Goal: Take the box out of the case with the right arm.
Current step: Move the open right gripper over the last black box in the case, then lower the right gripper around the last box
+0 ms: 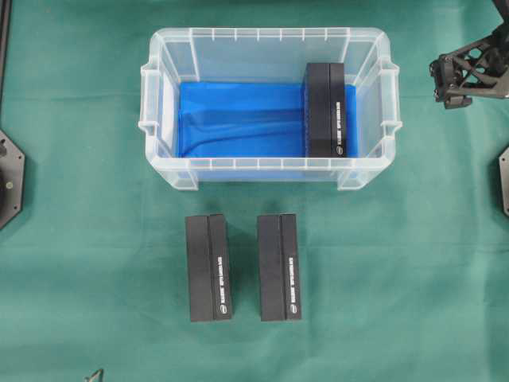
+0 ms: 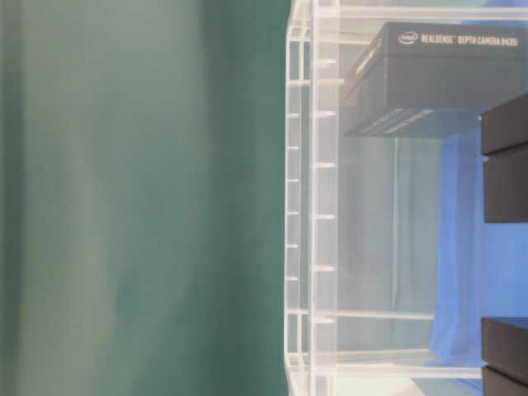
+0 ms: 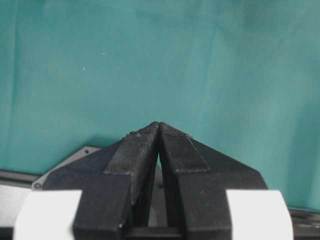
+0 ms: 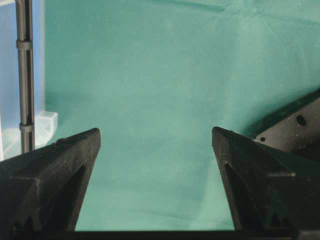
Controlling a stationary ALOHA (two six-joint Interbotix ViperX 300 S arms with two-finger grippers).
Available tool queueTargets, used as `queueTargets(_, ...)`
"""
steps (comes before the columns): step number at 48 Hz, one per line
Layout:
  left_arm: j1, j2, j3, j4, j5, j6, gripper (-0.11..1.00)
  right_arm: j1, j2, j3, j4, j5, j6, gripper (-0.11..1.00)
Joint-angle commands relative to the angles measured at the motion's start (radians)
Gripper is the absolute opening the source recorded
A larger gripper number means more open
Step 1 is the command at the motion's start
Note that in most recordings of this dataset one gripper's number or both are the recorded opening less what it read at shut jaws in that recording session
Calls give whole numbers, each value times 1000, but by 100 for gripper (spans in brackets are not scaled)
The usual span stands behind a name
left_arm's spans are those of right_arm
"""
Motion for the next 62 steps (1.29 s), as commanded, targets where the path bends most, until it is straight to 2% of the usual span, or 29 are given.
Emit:
queueTargets(1,2,6,-18,3,-6,2,2,-6,-5,-17,3,-5,0,88)
queueTargets(19,2,6,-18,5,-5,2,2,-6,9,-38,3,-3,2,88)
queueTargets(31,3,6,-17,5,-5,2,2,-5,49,-103,3,-6,2,88)
queueTargets(44,2,6,-18,5,-5,2,2,29,170,-238,3,-11,2,88)
queueTargets(62,3,6,-18,3,0,2,2,109,430,-503,5,-34,5,88)
